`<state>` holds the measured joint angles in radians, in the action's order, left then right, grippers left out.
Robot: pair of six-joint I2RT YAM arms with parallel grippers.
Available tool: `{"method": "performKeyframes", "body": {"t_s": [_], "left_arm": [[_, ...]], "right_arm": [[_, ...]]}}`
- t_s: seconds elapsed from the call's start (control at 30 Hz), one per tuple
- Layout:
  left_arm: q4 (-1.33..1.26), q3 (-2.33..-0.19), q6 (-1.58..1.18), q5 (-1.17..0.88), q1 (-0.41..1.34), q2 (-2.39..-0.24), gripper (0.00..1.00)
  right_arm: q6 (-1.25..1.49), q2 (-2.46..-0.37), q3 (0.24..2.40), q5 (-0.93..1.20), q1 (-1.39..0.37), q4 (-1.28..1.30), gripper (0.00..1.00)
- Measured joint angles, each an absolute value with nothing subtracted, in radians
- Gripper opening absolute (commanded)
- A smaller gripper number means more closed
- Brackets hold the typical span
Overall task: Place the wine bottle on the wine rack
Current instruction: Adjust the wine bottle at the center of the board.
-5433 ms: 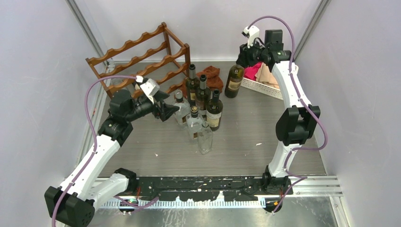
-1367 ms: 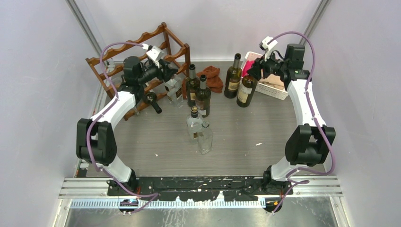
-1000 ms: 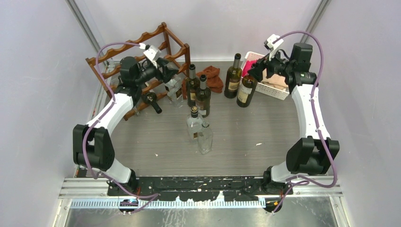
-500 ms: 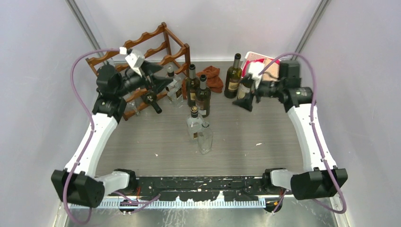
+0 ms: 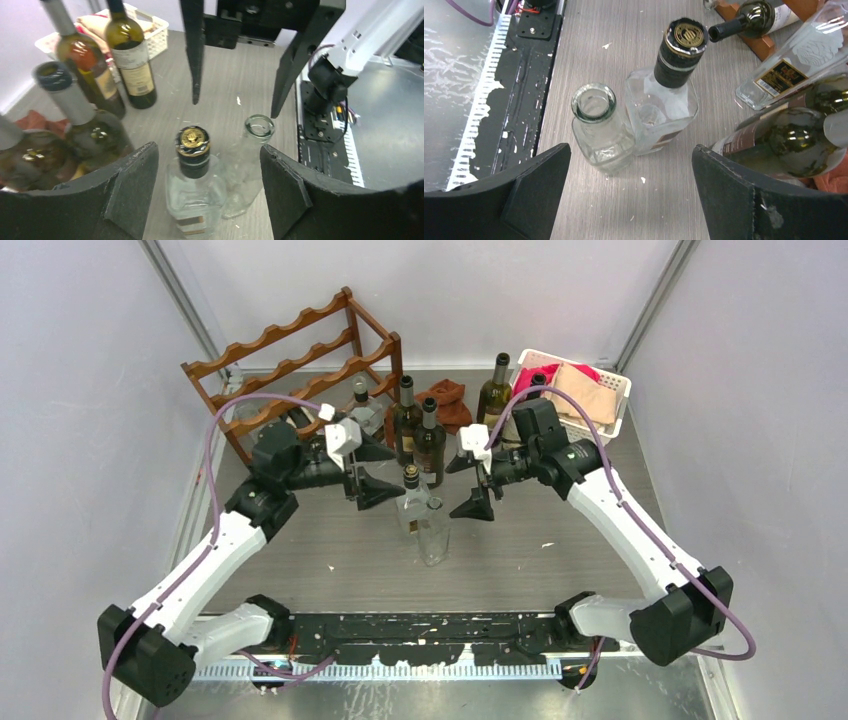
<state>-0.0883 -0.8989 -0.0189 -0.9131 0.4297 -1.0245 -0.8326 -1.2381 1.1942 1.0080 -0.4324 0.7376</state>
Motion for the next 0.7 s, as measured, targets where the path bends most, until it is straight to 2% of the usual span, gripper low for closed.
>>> {"method": "performKeyframes", "body": {"t_s": [0.27, 0.47, 0.57, 0.63, 0.7], "left_arm": [[-0.076, -0.888, 0.063, -0.845, 0.529, -1.109, 0.68], [-0.067, -0.888, 0.088, -0.818, 0.559, -1.166, 0.60], [-0.067, -0.888, 0.095, -0.804, 0.575, -1.184, 0.49], [-0.067, -0.888, 0.098, -0.802, 0.581, -1.196, 0.37], [-0.069, -0.890, 0.109, -0.792, 0.584, -1.211, 0.10]], "right_arm": [[-0.731, -1.238, 1.151, 0.993, -0.547, 0.627, 0.77], [-0.665, -1.242, 1.129, 0.965, -0.609, 0.566, 0.60], [-0.643, -1.249, 1.129, 0.953, -0.614, 0.538, 0.43], [-0.630, -1.253, 1.128, 0.943, -0.614, 0.529, 0.33], [-0.617, -1.257, 1.128, 0.937, -0.614, 0.521, 0.25]]}}
